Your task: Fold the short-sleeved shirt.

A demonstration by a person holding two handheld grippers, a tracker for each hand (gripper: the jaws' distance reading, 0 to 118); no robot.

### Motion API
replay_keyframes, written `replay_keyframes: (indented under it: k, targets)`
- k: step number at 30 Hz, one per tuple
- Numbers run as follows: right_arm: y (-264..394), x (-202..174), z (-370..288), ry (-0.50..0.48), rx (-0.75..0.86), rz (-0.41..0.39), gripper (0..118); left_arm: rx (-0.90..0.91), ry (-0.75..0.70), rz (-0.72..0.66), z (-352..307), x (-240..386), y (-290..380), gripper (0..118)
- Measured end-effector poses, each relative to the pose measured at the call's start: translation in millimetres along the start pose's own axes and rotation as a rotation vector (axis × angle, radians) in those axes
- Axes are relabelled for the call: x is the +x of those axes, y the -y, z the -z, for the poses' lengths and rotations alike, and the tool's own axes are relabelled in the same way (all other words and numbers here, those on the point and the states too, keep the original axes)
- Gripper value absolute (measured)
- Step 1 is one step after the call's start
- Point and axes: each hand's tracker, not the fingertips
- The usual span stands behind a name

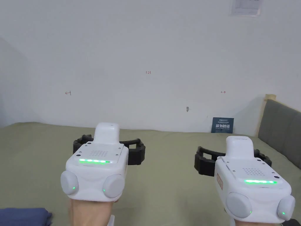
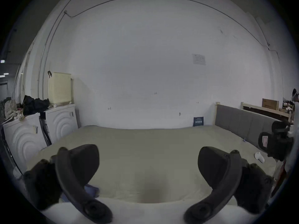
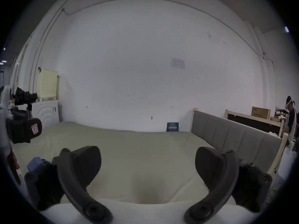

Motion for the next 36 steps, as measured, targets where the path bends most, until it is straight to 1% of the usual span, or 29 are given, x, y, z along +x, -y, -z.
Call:
replay_keyframes:
  k: [1, 3, 7, 9, 11, 14, 17, 19, 21, 22, 23, 25, 28, 33, 36]
  targets:
    - [0.4, -1.3, -0.1, -0.036, 0.019, -0.012, 117, 0.016, -0.001, -0.002, -4.3, -2.7, 0.0, 118]
    - [-0.7, -0.9, -1.5, -0.038, 0.025, -0.016, 118, 0.025, -0.023, 0.03, -2.2, -2.1, -1.7, 118]
    - [-2.7, -1.3, -2.0, -0.058, 0.032, -0.012, 118, 0.018, -0.014, 0.052, -5.5, -1.4, -1.8, 118]
    - [-1.3, -2.7, -2.7, -0.075, 0.037, -0.019, 118, 0.01, 0.016, 0.065, -5.3, 0.5, -2.6, 118]
    - [-3.7, -4.1, -3.9, -0.073, 0.036, -0.034, 118, -0.06, 0.082, 0.075, -1.2, 1.2, -5.2, 118]
    - [-3.9, -4.1, -2.9, -0.08, 0.028, -0.037, 118, -0.088, 0.095, 0.051, -0.5, -0.4, -5.4, 118]
    - [-2.5, -3.0, -2.1, -0.084, 0.019, -0.026, 118, -0.066, 0.101, 0.034, -4.9, -1.5, -5.4, 118]
    - [-3.9, -2.1, -2.0, -0.092, 0.016, -0.025, 118, -0.022, 0.101, -0.035, -9.9, -4.2, -5.1, 118]
    - [-2.8, -2.5, -1.5, -0.094, 0.009, -0.034, 118, -0.023, 0.017, -0.065, -14.8, -3.9, -6.1, 118]
    - [-4.1, -2.5, -1.6, -0.094, 0.01, -0.036, 118, -0.01, -0.001, -0.066, -14.8, -3.8, -6.6, 118]
    - [-4.5, -2.4, -1.6, -0.095, 0.009, -0.038, 118, -0.017, 0.018, -0.044, -14.2, -4.5, -7.0, 118]
    - [-4.2, -2.1, -1.6, -0.098, 0.005, -0.037, 118, -0.095, 0.08, 0.001, -13.2, -7.6, -12.3, 118]
    - [-5.6, -2.0, -1.0, -0.106, -0.001, -0.028, 118, -0.068, 0.117, -0.011, -16.5, -9.3, -13.0, 118]
    - [-9.5, -1.9, -3.1, -0.113, 0.001, -0.02, 118, -0.055, 0.124, -0.015, -23.9, -8.9, -21.9, 118]
    - [-12.4, -1.9, -4.2, -0.116, 0.002, -0.022, 118, -0.073, 0.121, 0.052, -25.4, -4.5, -25.4, 118]
